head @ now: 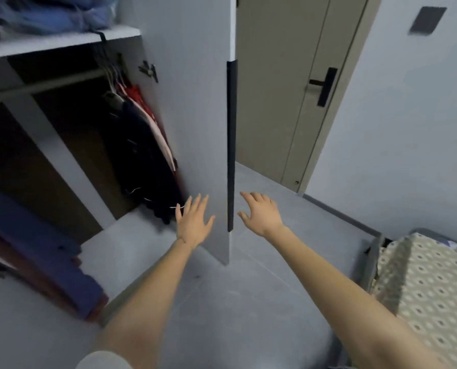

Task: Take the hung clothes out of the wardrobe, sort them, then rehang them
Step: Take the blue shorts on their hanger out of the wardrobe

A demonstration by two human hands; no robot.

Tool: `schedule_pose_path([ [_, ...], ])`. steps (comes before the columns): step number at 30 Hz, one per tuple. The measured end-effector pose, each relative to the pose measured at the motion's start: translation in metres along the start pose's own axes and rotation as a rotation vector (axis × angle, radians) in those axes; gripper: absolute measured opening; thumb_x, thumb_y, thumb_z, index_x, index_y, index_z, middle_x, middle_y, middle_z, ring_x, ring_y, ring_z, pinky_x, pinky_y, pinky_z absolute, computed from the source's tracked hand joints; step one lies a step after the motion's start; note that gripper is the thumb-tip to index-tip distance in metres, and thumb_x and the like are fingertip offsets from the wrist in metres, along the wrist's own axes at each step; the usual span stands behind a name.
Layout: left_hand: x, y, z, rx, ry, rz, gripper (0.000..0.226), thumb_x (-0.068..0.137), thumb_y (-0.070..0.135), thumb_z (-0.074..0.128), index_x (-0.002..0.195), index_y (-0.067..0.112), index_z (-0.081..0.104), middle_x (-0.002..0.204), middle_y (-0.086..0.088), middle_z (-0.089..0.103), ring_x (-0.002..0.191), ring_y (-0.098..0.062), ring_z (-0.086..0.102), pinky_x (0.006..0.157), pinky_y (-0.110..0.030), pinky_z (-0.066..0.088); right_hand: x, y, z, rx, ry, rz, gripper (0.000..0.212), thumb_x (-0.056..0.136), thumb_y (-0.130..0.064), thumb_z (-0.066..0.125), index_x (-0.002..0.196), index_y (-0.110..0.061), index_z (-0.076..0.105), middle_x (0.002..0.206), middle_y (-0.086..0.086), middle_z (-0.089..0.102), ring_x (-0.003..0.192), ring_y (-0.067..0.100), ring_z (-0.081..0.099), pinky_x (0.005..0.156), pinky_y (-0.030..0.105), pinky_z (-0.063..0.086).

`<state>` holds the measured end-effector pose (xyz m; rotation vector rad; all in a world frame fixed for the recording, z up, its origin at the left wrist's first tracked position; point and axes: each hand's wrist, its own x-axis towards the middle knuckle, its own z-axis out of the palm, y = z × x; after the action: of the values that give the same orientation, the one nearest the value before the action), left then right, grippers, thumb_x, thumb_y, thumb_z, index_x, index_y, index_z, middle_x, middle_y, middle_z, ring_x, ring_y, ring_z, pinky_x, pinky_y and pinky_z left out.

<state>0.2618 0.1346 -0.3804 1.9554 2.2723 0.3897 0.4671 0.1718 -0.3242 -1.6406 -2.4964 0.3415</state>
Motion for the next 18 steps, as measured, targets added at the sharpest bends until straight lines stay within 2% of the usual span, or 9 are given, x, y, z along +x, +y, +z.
schedule_pose_path([
  [7, 0.010, -0.118, -0.035, 0.010, 0.043, -0.136, 0.066, 0.100, 0.048, 0.044, 0.157, 0.026, 0.019, 0.165, 0.000, 0.017, 0.152, -0.023, 0.011, 0.121, -0.052, 0.006, 0.064, -0.097, 0.030, -0.015, -0.065, -0.073, 0.065, 0.098, -0.042, 0.048, 0.154, -0.024, 0.020, 0.155, 0.008, 0.030, 0.141, 0.031, 0.029, 0.113, 0.042, 0.027],
  [14, 0.009, -0.201, -0.056, -0.003, 0.092, -0.288, 0.065, 0.101, 0.048, 0.042, 0.157, 0.026, 0.018, 0.165, 0.001, 0.016, 0.152, -0.022, 0.009, 0.120, -0.052, 0.004, 0.120, -0.171, 0.052, -0.015, -0.096, -0.178, 0.065, 0.098, -0.039, 0.050, 0.154, -0.023, 0.021, 0.152, 0.008, 0.034, 0.138, 0.032, 0.032, 0.110, 0.042, 0.028],
  [18, 0.010, -0.243, -0.062, 0.006, 0.120, -0.389, 0.066, 0.101, 0.047, 0.043, 0.157, 0.025, 0.018, 0.165, 0.000, 0.016, 0.152, -0.022, 0.009, 0.120, -0.050, 0.002, 0.158, -0.211, 0.072, -0.020, -0.139, -0.271, 0.067, 0.098, -0.038, 0.049, 0.155, -0.025, 0.018, 0.154, 0.008, 0.030, 0.139, 0.032, 0.028, 0.112, 0.042, 0.026],
])
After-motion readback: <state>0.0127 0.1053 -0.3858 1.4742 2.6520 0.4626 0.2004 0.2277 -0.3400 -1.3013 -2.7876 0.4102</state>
